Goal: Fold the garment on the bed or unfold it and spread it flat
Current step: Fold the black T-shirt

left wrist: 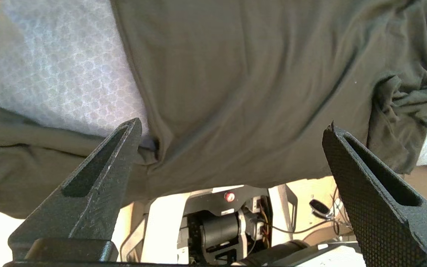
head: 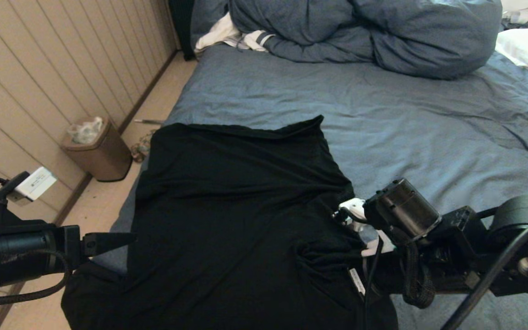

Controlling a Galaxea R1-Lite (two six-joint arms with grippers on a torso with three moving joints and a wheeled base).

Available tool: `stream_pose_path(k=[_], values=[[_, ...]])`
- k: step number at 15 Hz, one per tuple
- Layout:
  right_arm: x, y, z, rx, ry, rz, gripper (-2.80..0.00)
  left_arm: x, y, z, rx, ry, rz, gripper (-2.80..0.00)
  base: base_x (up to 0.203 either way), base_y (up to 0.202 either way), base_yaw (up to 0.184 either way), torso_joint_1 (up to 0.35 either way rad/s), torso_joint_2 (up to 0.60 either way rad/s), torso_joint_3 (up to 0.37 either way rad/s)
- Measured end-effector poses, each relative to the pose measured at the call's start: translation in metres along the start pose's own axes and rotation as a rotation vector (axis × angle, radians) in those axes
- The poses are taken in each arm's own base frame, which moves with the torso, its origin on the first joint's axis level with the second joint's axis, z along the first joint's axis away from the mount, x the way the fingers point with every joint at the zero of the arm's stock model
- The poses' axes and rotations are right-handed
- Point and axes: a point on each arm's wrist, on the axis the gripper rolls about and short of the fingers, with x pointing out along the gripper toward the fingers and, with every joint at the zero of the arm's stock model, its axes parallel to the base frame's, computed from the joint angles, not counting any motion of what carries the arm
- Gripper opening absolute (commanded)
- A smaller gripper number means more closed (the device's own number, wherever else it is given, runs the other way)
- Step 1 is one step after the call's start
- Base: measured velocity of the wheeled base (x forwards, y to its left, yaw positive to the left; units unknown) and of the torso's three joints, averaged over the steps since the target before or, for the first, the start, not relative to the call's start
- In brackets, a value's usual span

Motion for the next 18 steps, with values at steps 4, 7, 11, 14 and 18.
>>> stream_pose_path(k=[4,7,11,14,18], values=[[0.006,-0.002,-0.015,-0.003,0.034,0.001,-2.80,0.001,0.000,-0.001,-0.002,0.004,-0.001,0.00,0.000,0.000,0.000,0.000,0.00,0.000],[0.020,0.002,-0.019,-0.012,0.026,0.012,-2.80,0.002,0.001,-0.001,-0.003,0.008,0.001,0.00,0.000,0.000,0.000,0.000,0.00,0.000],[0.029,0.022,-0.035,-0.081,0.080,0.051,-2.80,0.002,0.001,-0.001,-0.004,0.009,0.001,0.00,0.000,0.000,0.000,0.000,0.00,0.000],[0.031,0.043,-0.055,-0.157,0.138,0.088,-2.80,0.003,0.001,0.000,-0.006,0.013,0.002,0.00,0.000,0.000,0.000,0.000,0.00,0.000],[0.029,0.066,-0.085,-0.263,0.206,0.138,-2.80,0.005,0.002,0.000,-0.010,0.021,0.004,0.00,0.000,0.000,0.000,0.000,0.00,0.000]])
